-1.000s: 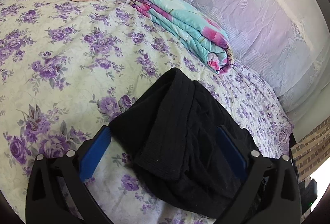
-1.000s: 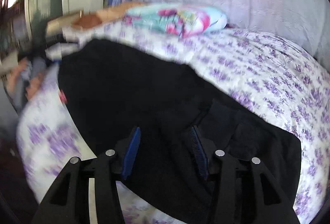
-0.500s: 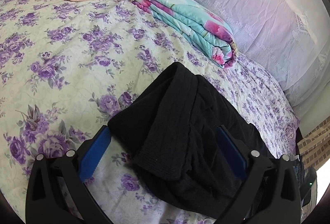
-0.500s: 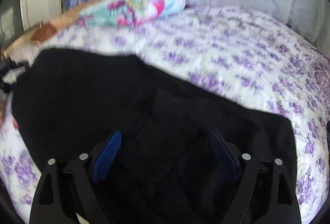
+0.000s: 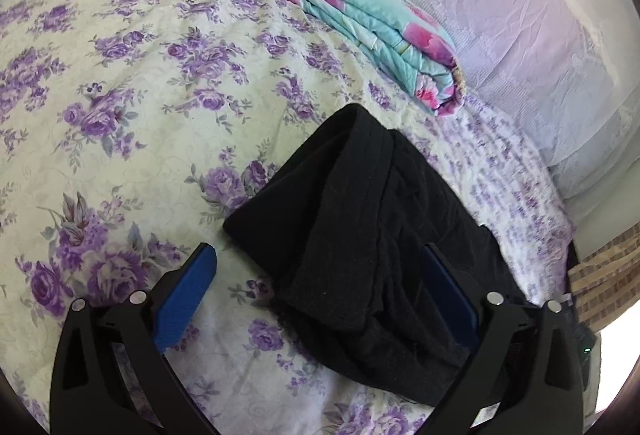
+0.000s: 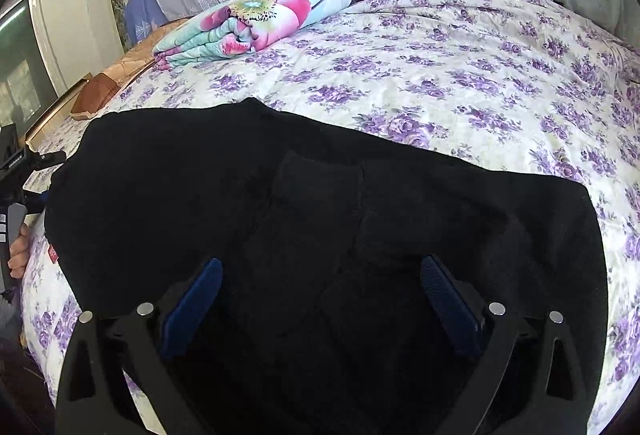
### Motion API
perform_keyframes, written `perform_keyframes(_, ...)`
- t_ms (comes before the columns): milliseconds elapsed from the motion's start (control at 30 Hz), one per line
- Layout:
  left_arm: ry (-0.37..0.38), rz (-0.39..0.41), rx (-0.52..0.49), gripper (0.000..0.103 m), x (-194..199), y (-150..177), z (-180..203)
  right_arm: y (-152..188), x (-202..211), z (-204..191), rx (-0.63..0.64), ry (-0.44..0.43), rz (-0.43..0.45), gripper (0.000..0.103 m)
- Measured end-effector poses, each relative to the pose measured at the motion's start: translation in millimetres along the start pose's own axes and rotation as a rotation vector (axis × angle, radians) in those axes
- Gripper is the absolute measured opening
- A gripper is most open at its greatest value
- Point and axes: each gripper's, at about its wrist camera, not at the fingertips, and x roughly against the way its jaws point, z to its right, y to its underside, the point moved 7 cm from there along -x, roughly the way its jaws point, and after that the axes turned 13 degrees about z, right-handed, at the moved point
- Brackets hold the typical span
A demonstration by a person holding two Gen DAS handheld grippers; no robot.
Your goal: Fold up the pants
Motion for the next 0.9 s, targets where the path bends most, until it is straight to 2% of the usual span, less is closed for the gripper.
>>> perform_keyframes(200, -0.166, -0.011, -0.162, 0.099, -20, 5, 16, 1, 0, 1, -0.012, -0.013, 0.002, 0.100)
perform_keyframes(300, -0.251, -0.012, -0.218, 0.099, -26, 7, 21, -1, 0, 1, -0.011, -0.010, 0.002, 0.100)
perform_keyframes(367, -0.282, -0.007, -0.233, 0.099, -28, 7, 22, -1, 0, 2, -0.011, -0.010, 0.002, 0.100)
perform_keyframes(567, -0.246, 0.057, -0.270, 0.098, -16, 3, 34, -1, 0, 2, -0.010, -0.011, 0.000, 0.100)
perform_keyframes(633, -0.240, 0.095, -0.308, 0.093, -11, 1, 43, -1, 0, 2, -0.010, -0.011, 0.000, 0.100)
perform_keyframes(700, -0.242, 0.123, -0.341, 0.077, -7, 0, 50, -1, 0, 1, -0.010, -0.011, -0.001, 0.100)
perform_keyframes(767, -0.243, 0.151, -0.363, 0.069, -2, -2, 56, -1, 0, 2, -0.009, -0.010, -0.001, 0.100)
perform_keyframes(900, -0.215, 0.179, -0.355, 0.060, 5, -5, 59, -1, 0, 2, -0.008, -0.010, -0.002, 0.100)
